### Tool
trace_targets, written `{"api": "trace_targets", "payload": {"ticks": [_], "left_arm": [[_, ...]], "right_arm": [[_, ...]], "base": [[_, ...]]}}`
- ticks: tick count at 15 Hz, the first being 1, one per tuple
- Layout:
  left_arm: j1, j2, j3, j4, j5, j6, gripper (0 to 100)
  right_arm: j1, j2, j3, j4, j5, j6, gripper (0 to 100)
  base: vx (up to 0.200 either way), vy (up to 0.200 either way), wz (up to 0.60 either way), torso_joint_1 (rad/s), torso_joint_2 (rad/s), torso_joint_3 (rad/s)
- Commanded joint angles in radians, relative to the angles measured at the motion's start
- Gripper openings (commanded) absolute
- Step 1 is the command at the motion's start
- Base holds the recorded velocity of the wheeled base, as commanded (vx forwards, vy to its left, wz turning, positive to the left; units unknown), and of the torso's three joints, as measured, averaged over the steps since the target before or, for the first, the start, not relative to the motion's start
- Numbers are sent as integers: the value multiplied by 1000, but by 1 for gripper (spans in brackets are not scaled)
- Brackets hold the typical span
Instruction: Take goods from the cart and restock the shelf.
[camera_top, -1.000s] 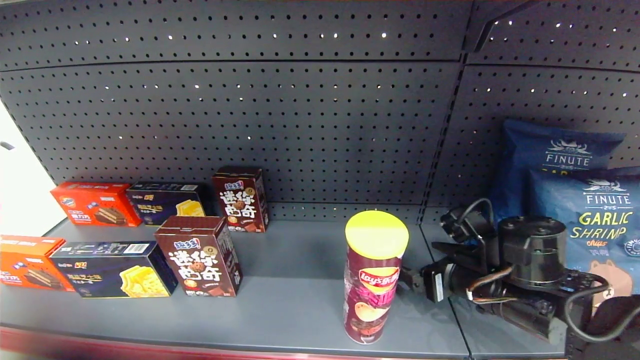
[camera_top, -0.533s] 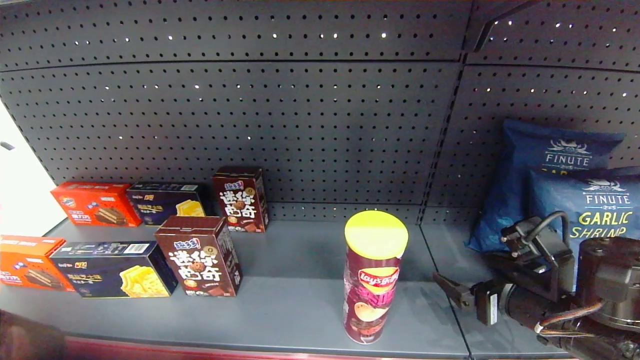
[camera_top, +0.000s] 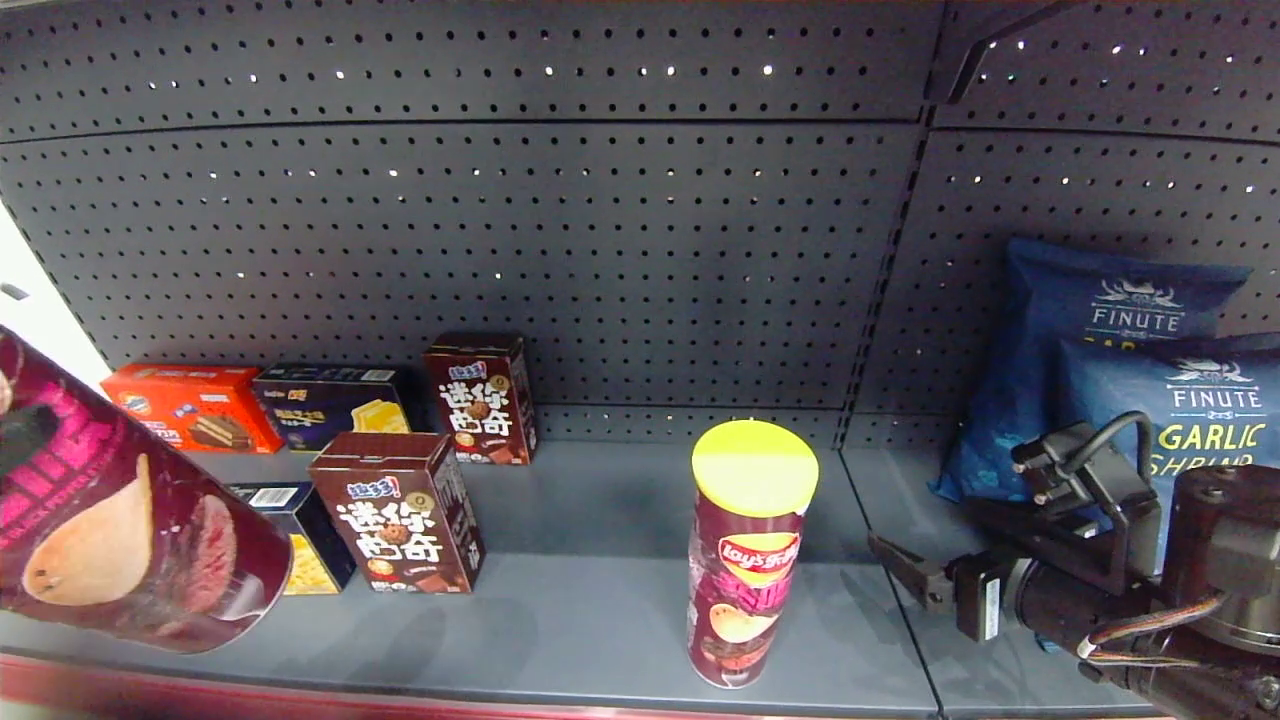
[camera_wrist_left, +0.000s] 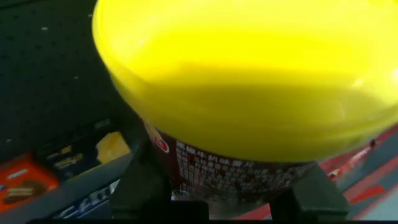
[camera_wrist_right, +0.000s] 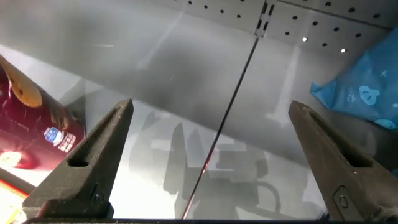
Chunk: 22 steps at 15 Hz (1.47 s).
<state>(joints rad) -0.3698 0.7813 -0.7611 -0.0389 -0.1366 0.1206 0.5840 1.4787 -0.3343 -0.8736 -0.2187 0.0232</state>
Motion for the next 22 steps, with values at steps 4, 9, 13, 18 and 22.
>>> {"api": "trace_targets", "payload": {"ticks": [4, 9, 13, 18, 22], "left_arm": [[-201, 162, -89, -4, 3, -4, 0], [-212, 302, -162, -12, -1, -18, 0], [-209, 474, -175, -180, -44, -41, 0], [-147, 697, -231, -332, -133, -42, 0], [-135, 791, -268, -369, -158, -41, 0]], "right_arm": [[-1, 15, -11, -2, 21, 0, 100], [-4, 34, -28, -11, 22, 0, 100], [-12, 32, -22, -8, 25, 1, 100], [-18, -5, -22, -11, 21, 0, 100], [-21, -26, -14, -11, 22, 0, 100]], "base": [[0, 0, 0, 0, 0, 0], [0, 0, 0, 0, 0, 0], [0, 0, 0, 0, 0, 0], [0, 0, 0, 0, 0, 0], [0, 0, 0, 0, 0, 0]]}}
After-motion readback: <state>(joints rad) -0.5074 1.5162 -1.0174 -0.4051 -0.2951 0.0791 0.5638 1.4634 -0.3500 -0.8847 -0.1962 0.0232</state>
